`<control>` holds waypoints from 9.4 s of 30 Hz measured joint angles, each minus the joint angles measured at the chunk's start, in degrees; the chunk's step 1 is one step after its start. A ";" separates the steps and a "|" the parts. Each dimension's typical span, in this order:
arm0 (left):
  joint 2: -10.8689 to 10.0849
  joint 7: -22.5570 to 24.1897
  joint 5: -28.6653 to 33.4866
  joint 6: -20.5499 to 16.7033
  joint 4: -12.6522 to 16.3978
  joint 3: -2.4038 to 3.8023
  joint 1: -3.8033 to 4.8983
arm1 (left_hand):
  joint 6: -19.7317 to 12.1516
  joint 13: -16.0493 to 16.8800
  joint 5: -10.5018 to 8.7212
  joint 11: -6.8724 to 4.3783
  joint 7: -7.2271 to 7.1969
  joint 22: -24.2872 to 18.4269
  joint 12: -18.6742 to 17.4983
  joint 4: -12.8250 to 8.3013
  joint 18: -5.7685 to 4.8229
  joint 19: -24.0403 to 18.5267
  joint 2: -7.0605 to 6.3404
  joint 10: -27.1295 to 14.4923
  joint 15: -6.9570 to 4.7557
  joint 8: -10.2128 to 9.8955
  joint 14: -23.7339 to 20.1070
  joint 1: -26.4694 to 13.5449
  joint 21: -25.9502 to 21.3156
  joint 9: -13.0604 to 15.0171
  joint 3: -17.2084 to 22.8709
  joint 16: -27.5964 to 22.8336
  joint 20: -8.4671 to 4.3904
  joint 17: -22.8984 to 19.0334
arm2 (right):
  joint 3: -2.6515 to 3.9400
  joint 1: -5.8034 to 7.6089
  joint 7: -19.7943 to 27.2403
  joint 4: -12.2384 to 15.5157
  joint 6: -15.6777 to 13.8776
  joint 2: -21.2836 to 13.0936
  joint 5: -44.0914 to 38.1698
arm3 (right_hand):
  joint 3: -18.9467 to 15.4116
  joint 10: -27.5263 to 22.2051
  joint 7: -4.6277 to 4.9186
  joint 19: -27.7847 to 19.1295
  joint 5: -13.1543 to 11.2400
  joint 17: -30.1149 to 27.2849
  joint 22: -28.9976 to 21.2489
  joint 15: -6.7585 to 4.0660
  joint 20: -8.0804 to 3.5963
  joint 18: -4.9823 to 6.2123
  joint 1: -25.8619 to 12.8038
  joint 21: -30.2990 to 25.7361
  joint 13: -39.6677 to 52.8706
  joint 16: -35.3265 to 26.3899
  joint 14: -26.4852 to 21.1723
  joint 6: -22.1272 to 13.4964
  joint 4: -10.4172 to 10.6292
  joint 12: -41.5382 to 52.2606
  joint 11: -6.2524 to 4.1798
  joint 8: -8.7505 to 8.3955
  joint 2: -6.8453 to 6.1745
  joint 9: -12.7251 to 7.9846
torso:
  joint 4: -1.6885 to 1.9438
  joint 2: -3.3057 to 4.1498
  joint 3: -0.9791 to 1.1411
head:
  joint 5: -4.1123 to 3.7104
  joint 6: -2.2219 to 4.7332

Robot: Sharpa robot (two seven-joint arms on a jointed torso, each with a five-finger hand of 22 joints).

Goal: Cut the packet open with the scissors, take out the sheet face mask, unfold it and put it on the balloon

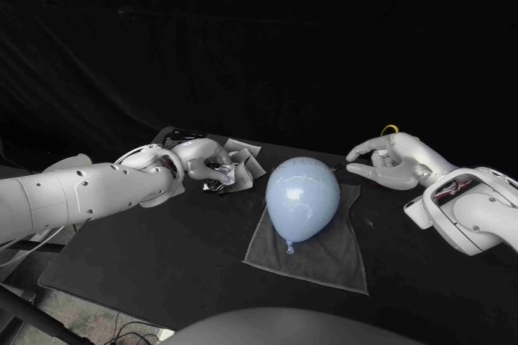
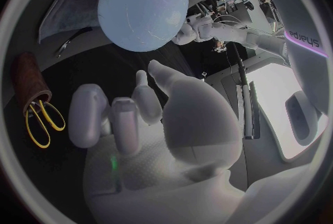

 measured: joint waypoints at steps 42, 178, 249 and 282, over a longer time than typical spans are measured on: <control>16.86 5.57 17.50 2.40 -5.67 3.04 7.65 | -0.24 0.01 -0.03 0.43 1.02 0.58 -2.64 -0.16 -0.43 0.21 0.26 -0.44 0.22 -1.33 -0.22 1.18 0.73 -0.80 0.49 -0.24 0.20 0.40 | 0.49 9.18 -10.26 -6.25 6.72 9.20 19.12 | -0.32 3.78 0.27 0.24 7.85 -0.03 1.12 0.21 0.24 -0.05 -4.08 0.41 3.66 0.63 0.18 0.14 6.01 6.45 0.27 -2.26 -0.77 -0.86 | -0.51 0.00 0.01 | -11.10 11.39; 20.00 5.37 18.29 6.57 -10.36 3.09 7.87 | -0.56 0.01 -0.03 0.63 1.52 0.93 -3.75 0.00 -1.35 0.20 0.01 -0.65 0.42 -2.00 -0.42 1.82 1.38 -1.22 1.26 -0.74 0.19 0.50 | 0.89 9.41 -10.85 -9.51 11.76 13.85 13.35 | 0.02 5.59 -0.05 1.36 9.46 0.02 1.12 0.30 0.30 -0.48 -2.30 1.39 3.56 1.17 0.09 0.89 6.14 9.57 -0.15 -2.28 -1.91 -0.30 | -0.40 -0.03 -0.07 | -12.08 11.43; 20.38 4.58 20.24 7.10 -10.51 3.06 7.98 | -0.35 0.01 -0.03 0.83 1.72 1.01 -4.21 -0.16 -1.37 0.20 0.01 -0.84 0.42 -2.30 -0.42 1.83 1.38 -1.32 1.41 -0.96 0.19 0.58 | 0.53 7.92 -15.87 -14.87 17.34 19.47 8.40 | -1.50 5.85 -0.42 1.74 0.00 0.02 1.12 0.30 -0.11 -0.50 -4.04 1.33 3.56 1.16 0.09 2.05 8.81 9.62 -0.29 -2.00 -1.32 -0.18 | -0.42 -0.02 -0.07 | -12.52 10.75; 20.48 4.41 26.40 6.58 -11.56 3.16 8.57 | -12.49 -0.01 -0.01 6.70 3.76 -3.14 -9.20 0.29 -6.29 -15.99 -7.24 -13.24 6.78 -8.32 -14.65 -8.17 -6.93 -3.44 0.44 -11.56 0.95 -3.27 | 0.42 7.25 -7.02 -14.27 9.90 16.00 19.37 | 5.40 6.08 -3.28 2.06 -0.65 -0.01 1.10 -2.19 -2.07 -0.57 1.92 1.05 3.56 1.18 0.12 7.58 4.22 14.69 -3.11 3.59 5.64 1.67 | -0.43 -0.08 -0.02 | -12.86 11.33</control>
